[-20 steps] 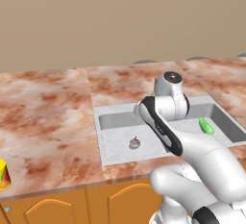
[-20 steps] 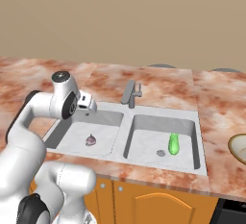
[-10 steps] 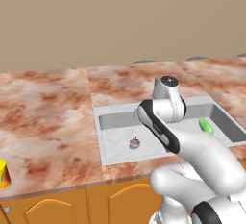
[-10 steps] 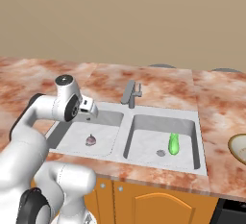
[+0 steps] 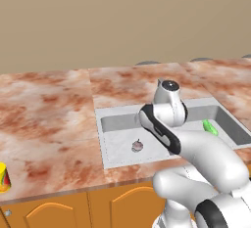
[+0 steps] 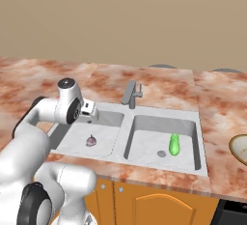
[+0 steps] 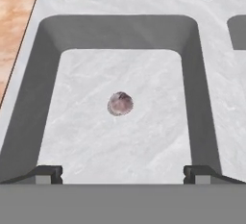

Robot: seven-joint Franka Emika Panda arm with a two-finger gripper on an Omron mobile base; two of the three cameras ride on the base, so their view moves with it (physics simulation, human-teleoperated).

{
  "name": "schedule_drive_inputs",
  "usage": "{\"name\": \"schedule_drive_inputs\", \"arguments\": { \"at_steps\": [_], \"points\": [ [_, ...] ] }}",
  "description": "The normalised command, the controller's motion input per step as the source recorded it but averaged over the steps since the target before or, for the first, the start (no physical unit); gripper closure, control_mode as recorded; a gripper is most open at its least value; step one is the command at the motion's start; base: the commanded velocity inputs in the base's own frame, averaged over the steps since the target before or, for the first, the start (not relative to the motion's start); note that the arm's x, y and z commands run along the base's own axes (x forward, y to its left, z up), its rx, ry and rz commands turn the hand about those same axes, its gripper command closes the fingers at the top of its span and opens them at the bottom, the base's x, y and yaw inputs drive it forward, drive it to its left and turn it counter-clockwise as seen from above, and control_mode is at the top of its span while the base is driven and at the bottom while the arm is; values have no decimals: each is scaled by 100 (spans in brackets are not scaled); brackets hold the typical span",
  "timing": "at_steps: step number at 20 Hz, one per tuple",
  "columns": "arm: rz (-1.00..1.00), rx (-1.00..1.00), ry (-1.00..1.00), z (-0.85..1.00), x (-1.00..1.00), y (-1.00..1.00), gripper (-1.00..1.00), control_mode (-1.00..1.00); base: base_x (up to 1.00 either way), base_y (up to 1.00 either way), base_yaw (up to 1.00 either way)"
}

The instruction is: Remove the corn and garlic from the sink. Then move the bowl and cup from the counter to the sink for washing.

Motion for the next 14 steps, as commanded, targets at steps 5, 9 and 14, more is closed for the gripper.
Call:
{"name": "schedule_drive_inputs", "arguments": {
  "at_steps": [5, 9, 14],
  "points": [
    [0, 0, 0, -18, 7, 1, -100, -100, 0, 0, 0],
    [0, 0, 0, -16, 9, 5, -100, -100, 0, 0, 0],
    [0, 0, -1, -14, 9, 5, -100, -100, 0, 0, 0]
  ]
}}
